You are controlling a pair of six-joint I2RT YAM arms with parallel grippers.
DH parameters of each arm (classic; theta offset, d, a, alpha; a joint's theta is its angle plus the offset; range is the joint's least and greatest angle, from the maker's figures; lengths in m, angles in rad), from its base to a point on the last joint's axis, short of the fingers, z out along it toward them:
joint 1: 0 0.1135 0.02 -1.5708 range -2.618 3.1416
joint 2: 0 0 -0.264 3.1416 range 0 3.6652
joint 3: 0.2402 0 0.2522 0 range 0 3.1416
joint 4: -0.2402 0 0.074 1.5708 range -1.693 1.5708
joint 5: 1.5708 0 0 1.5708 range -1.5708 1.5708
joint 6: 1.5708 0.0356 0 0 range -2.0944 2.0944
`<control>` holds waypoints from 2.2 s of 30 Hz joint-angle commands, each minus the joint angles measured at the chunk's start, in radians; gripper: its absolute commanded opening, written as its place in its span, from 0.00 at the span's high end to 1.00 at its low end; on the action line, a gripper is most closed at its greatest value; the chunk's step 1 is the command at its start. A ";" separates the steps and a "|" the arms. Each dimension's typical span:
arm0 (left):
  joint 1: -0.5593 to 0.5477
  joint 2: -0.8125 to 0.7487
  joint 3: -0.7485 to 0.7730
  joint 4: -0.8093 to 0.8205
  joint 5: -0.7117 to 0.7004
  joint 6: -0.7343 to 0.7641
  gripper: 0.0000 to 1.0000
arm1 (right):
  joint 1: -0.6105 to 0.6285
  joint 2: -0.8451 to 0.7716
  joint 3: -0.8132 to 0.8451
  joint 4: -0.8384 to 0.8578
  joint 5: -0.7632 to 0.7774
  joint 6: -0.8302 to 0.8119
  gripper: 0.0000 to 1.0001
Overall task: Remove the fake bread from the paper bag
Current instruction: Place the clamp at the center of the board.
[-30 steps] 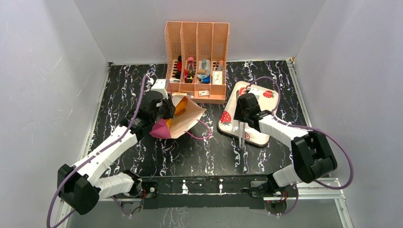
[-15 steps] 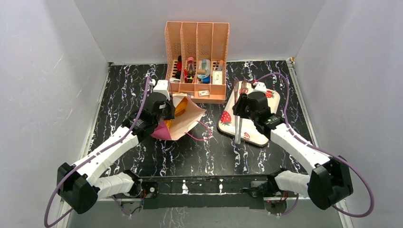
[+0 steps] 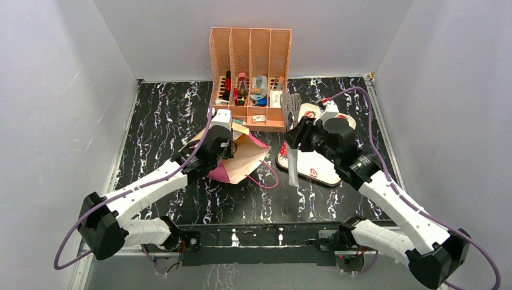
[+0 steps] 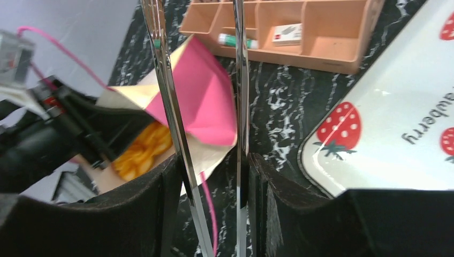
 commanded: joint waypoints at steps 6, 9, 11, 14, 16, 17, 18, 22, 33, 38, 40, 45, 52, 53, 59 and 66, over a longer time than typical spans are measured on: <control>-0.038 0.065 0.049 0.025 -0.054 -0.008 1.00 | 0.156 -0.064 -0.017 0.015 -0.088 0.142 0.57; -0.050 0.094 0.066 0.028 -0.056 -0.004 1.00 | 0.249 -0.040 -0.046 0.042 -0.069 0.183 0.57; -0.056 0.100 0.070 0.033 -0.062 -0.004 1.00 | 0.331 -0.023 -0.055 0.056 -0.021 0.205 0.57; -0.058 0.095 0.074 0.035 -0.073 -0.007 1.00 | 0.448 0.002 -0.066 0.060 0.057 0.229 0.57; -0.058 0.091 0.074 0.038 -0.075 -0.007 1.00 | 0.503 0.022 -0.082 0.076 0.075 0.250 0.57; -0.058 0.088 0.073 0.039 -0.074 -0.007 1.00 | 0.524 0.035 -0.090 0.081 0.087 0.260 0.57; -0.059 0.086 0.071 0.039 -0.075 -0.007 1.00 | 0.542 0.046 -0.098 0.088 0.096 0.269 0.57; -0.062 0.056 0.051 0.040 -0.098 -0.009 1.00 | 0.582 0.067 -0.133 0.105 0.106 0.319 0.57; -0.086 -0.045 -0.103 0.100 -0.161 -0.033 1.00 | 0.584 0.156 -0.121 0.120 0.099 0.353 0.57; -0.119 -0.026 -0.213 0.119 -0.304 -0.137 1.00 | 0.582 0.136 -0.109 0.049 0.147 0.342 0.56; -0.119 -0.023 -0.252 0.066 -0.378 -0.228 1.00 | 0.575 0.162 -0.091 0.039 0.134 0.317 0.56; -0.119 -0.015 -0.244 -0.135 -0.485 -0.424 1.00 | 0.555 0.201 -0.076 0.056 0.099 0.300 0.56; -0.094 -0.094 -0.290 -0.179 -0.531 -0.562 1.00 | 0.500 0.299 -0.036 0.095 -0.006 0.199 0.56; -0.080 -0.102 -0.290 -0.170 -0.537 -0.553 1.00 | 0.489 0.318 -0.030 0.100 -0.023 0.184 0.56; -0.004 -0.177 -0.370 0.154 -0.449 -0.350 1.00 | 0.432 0.474 0.035 0.132 -0.081 0.075 0.56; 0.080 -0.047 -0.271 0.196 -0.348 -0.215 1.00 | 0.429 0.651 0.102 0.164 -0.137 0.008 0.56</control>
